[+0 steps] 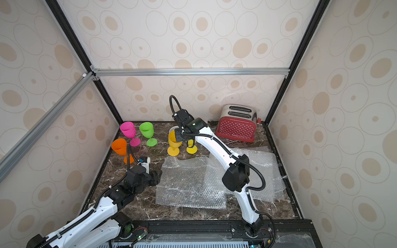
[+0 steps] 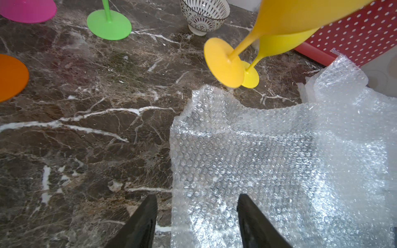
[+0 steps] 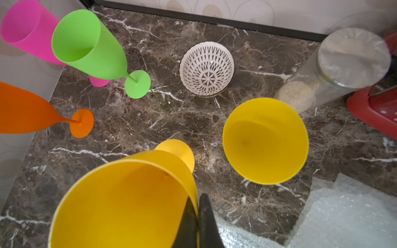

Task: Unpack wine glasses from bubble wrap
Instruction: Place the wine glass at the center of the board.

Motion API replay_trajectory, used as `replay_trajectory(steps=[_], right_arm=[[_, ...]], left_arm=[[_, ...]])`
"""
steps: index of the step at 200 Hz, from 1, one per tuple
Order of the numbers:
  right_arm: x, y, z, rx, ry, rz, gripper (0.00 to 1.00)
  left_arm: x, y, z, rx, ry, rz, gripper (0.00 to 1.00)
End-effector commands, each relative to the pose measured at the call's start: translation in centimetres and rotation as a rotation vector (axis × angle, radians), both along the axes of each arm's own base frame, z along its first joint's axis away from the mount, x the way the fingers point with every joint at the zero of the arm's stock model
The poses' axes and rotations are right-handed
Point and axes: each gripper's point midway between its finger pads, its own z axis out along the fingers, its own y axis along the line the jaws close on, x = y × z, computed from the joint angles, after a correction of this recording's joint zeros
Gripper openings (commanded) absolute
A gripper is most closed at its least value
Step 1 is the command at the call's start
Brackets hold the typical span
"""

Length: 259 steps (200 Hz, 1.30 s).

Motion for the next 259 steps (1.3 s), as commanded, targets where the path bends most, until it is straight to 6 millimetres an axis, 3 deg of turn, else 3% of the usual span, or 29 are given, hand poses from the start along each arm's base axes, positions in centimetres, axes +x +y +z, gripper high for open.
replay_trajectory(steps=[1,31,94,155,212,223,259], right_arm=[[1.0,-0.3,-1.3,-0.08,-0.018,-0.023,0.0],[1.9,0.2,-3.1,-0.115,-0.018,-0.028,0.0],[2.0,0.9,-6.1,-0.199,-0.013,-0.018,0.0],[2.5,1.3,-7.3,-0.211,-0.011,-0.024,0.03],[2.9,1.8,-6.3,-0.178,-0.025,0.001,0.22],[3.0,1.7,-5.6,-0.169,-0.033,0.001,0.26],[3.2,1.2,-2.4,-0.123,-0.076,-0.003,0.26]], left_arm=[[-0.1,-0.1,0.2,-0.033,0.005,0.003,0.61],[-0.3,-0.2,0.0,-0.038,0.014,-0.007,0.6],[-0.4,-0.2,-0.1,-0.04,0.022,-0.009,0.6],[-0.6,-0.2,-0.3,-0.048,0.024,-0.008,0.6],[-0.6,-0.3,-0.5,-0.049,0.029,-0.013,0.62],[-0.6,-0.3,-0.5,-0.05,0.03,-0.014,0.62],[-0.5,-0.3,-0.1,-0.047,0.023,-0.012,0.62]])
